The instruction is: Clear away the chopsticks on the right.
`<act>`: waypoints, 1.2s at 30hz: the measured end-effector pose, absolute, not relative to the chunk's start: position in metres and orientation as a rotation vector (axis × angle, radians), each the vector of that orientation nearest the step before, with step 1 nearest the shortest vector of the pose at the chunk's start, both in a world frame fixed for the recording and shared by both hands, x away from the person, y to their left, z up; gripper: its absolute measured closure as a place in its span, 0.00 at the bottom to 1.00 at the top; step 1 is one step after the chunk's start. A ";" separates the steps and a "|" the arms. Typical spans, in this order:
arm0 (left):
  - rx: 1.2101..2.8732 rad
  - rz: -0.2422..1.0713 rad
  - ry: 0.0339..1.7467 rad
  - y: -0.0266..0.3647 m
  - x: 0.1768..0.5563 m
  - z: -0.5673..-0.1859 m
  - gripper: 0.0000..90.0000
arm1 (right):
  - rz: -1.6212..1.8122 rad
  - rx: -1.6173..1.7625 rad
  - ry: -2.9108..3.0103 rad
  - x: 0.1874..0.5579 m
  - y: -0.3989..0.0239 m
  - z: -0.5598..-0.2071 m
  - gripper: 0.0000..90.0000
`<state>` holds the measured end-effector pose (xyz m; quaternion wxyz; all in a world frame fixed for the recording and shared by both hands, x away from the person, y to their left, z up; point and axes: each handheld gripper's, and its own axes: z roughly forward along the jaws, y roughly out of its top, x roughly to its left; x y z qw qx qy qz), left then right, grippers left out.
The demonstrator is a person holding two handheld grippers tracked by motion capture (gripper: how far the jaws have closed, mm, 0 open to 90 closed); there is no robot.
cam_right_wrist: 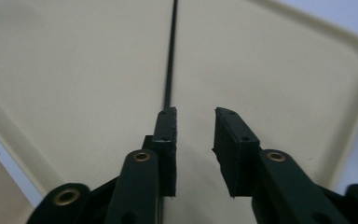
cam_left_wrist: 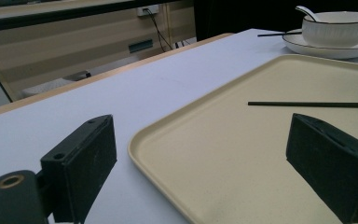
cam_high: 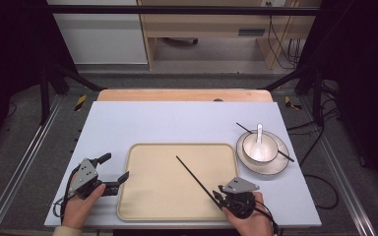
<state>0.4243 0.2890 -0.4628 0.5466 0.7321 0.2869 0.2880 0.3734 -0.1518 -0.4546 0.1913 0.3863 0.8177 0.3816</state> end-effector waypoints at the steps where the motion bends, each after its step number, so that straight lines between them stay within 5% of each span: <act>1: 1.735 0.683 0.681 0.289 0.424 -0.463 0.09 | 1.087 1.065 2.273 0.374 -0.157 -0.450 0.71; 12: 1.739 0.684 0.683 0.288 0.424 -0.463 0.09 | 0.961 1.035 2.053 0.391 -0.259 -0.384 0.33; 22: 1.747 0.681 0.683 0.287 0.426 -0.464 0.09 | 0.885 1.174 2.049 0.437 -0.356 -0.394 0.66; 36: 1.747 0.683 0.685 0.288 0.426 -0.464 0.09 | 0.861 1.213 2.143 0.481 -0.358 -0.433 0.75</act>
